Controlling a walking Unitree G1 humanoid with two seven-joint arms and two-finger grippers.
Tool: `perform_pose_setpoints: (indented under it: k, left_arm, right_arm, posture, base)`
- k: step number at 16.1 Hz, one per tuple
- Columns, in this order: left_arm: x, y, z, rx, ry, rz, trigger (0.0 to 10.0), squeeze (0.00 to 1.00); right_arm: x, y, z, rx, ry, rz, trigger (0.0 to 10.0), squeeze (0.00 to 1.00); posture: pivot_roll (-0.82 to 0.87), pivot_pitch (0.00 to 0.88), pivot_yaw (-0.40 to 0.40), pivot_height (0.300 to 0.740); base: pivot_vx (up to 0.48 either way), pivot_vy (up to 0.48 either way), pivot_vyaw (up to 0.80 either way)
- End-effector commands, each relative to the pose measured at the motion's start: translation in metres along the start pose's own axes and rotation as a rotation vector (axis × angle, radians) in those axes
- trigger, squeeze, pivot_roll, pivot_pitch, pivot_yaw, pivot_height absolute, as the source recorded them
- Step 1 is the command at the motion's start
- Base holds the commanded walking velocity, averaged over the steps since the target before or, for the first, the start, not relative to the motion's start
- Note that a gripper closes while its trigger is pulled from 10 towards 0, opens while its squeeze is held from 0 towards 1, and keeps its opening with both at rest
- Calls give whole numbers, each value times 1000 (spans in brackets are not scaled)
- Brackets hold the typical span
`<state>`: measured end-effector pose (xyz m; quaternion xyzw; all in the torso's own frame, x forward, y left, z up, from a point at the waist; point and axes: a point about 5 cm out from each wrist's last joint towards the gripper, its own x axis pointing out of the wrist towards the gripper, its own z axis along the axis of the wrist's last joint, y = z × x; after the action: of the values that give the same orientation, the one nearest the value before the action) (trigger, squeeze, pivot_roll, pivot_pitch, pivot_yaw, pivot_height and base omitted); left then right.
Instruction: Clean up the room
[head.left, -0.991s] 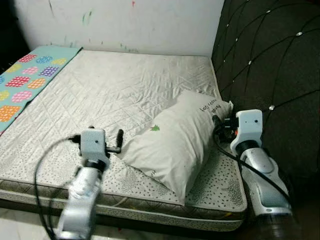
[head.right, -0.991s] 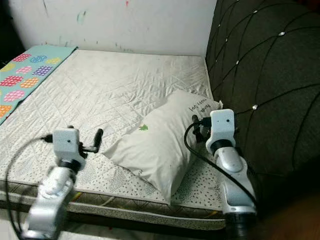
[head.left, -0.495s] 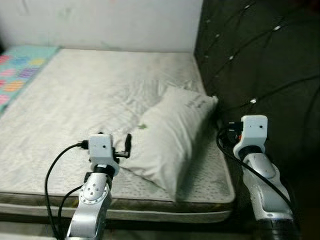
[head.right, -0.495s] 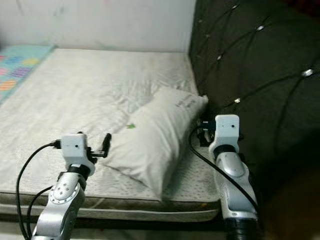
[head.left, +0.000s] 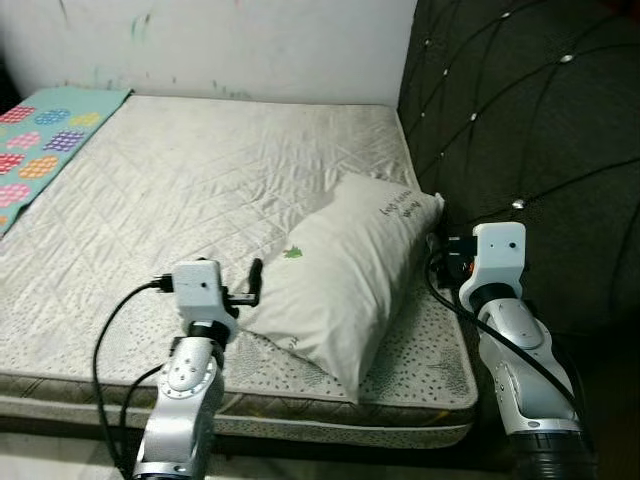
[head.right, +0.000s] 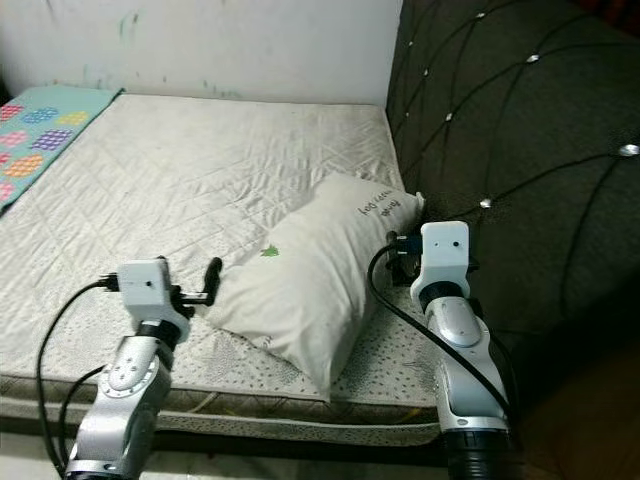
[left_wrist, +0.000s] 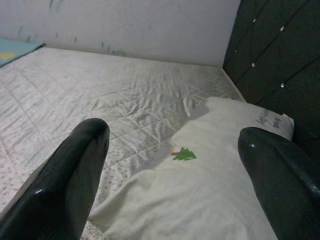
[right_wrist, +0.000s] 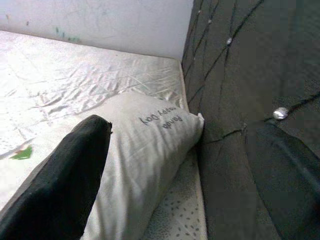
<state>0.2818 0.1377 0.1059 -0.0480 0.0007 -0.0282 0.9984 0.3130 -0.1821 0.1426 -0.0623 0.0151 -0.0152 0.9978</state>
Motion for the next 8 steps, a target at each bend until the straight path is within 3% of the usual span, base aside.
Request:
perform_pose_setpoints:
  k: [1,6,8]
  left_arm:
    - [-2,2,-6,9,25,3,10000,0]
    - [-2,5,-6,16,28,9,10000,0]
    - [-2,4,-6,1,31,5,10000,0]
  right_arm:
    - [1,3,3,-5,-10,15,10000,0]
    - [4,7,1,-7,-9,24,10000,0]
    - [3,8,1,-7,-7,27,10000,0]
  posture:
    - [-69,26,9,740]
    - [-61,27,7,740]
    - [-59,35,5,740]
  base:
    - [0,266,0]
    - [0,261,0]
    - [0,0,0]
